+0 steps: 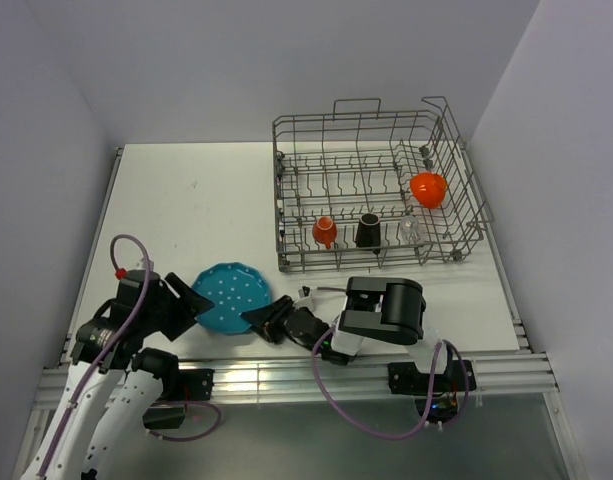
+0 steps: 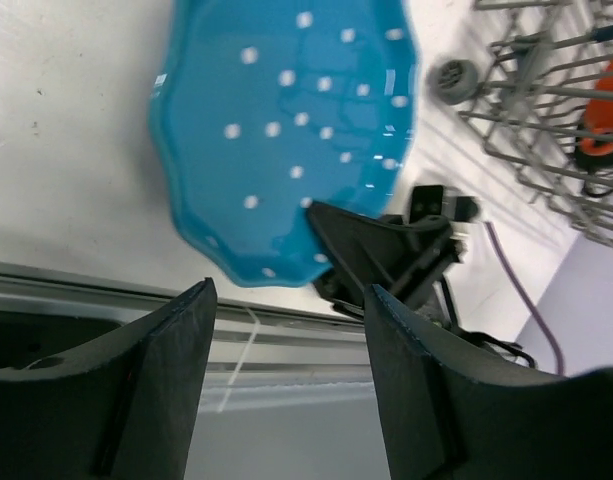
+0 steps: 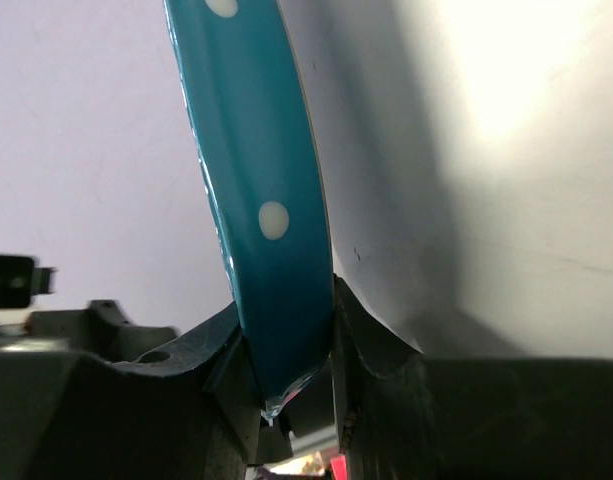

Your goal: Load the mixed dishes into the dish rack

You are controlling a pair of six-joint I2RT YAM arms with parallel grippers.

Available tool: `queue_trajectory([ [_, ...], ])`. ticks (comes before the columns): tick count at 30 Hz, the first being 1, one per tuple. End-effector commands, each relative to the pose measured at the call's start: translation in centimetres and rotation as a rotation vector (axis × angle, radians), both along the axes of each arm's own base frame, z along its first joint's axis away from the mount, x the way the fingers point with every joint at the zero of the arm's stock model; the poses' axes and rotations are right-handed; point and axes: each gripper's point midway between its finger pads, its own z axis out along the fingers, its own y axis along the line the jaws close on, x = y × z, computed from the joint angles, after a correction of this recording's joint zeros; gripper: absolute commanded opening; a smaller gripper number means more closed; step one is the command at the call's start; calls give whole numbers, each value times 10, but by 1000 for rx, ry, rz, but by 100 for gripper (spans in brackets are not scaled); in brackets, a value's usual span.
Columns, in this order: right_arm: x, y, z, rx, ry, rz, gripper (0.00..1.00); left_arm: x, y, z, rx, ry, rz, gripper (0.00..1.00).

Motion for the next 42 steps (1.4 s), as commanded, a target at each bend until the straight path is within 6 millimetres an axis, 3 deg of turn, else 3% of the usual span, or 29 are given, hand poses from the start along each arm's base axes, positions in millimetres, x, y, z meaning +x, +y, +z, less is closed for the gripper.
queue_trajectory([
  [1, -6, 12, 172, 622, -164, 52, 0, -3, 9, 32, 17, -73, 25, 67],
  [4, -9, 17, 181, 613, -191, 70, 0, -4, 17, 68, 36, -150, 37, 66],
  [6, -11, 21, 183, 581, -219, 85, 0, -3, 23, 81, 62, -174, 52, 66],
  [7, -14, 22, 195, 591, -242, 103, 0, -5, 25, 93, 66, -202, 52, 65],
  [9, -16, 30, 194, 531, -276, 125, 0, -5, 29, 103, 79, -218, 62, 65],
  [10, -18, 32, 211, 545, -306, 136, 0, -4, 31, 112, 84, -245, 67, 65],
  [11, -19, 39, 204, 485, -304, 161, 0, -5, 32, 114, 89, -245, 69, 65],
  [12, -21, 43, 205, 451, -339, 173, 0, -5, 33, 116, 93, -248, 70, 65],
  [13, -23, 45, 221, 459, -367, 183, 0, -6, 33, 119, 96, -256, 67, 65],
  [15, -27, 55, 216, 372, -401, 223, 0, -6, 34, 120, 94, -261, 68, 65],
  [16, -27, 59, 233, 377, -429, 231, 0, -6, 34, 120, 94, -264, 67, 64],
  [18, -27, 71, 219, 245, -457, 277, 0, -7, 34, 122, 92, -275, 69, 64],
  [19, -26, 74, 237, 245, -490, 276, 0, -7, 34, 124, 91, -281, 70, 64],
  [20, -24, 77, 225, 156, -483, 291, 0, -7, 35, 126, 91, -288, 74, 64],
  [21, -20, 80, 221, 83, -525, 297, 0, -8, 36, 127, 96, -291, 74, 64],
  [22, -16, 83, 241, 75, -561, 289, 0, -8, 37, 133, 96, -307, 75, 64],
  [23, -12, 84, 230, -6, -557, 300, 0, -8, 37, 136, 95, -316, 76, 64],
  [24, -4, 83, 231, -52, -589, 296, 0, -9, 38, 139, 97, -325, 73, 64],
  [25, 2, 85, 247, -53, -610, 285, 0, -10, 37, 148, 86, -357, 70, 63],
  [27, 11, 83, 241, -145, -636, 293, 0, -12, 31, 163, 52, -406, 39, 62],
  [28, 22, 83, 254, -161, -659, 267, 0, -13, 28, 180, 26, -463, 26, 61],
  [30, 30, 80, 250, -241, -689, 275, 0, -17, 20, 199, -13, -531, -20, 60],
  [31, 40, 80, 260, -261, -708, 246, 0, -17, 16, 215, -35, -590, -39, 59],
  [33, 49, 77, 257, -338, -744, 245, 0, -19, 11, 227, -56, -634, -75, 59],
  [35, 62, 73, 268, -386, -778, 209, 0, -21, 5, 237, -79, -668, -110, 59],
  [39, 86, 61, 290, -492, -878, 147, 0, -17, -1, 229, -81, -663, -144, 59],
  [42, 106, 46, 324, -523, -937, 77, 0, -11, -6, 211, -87, -632, -157, 58],
])
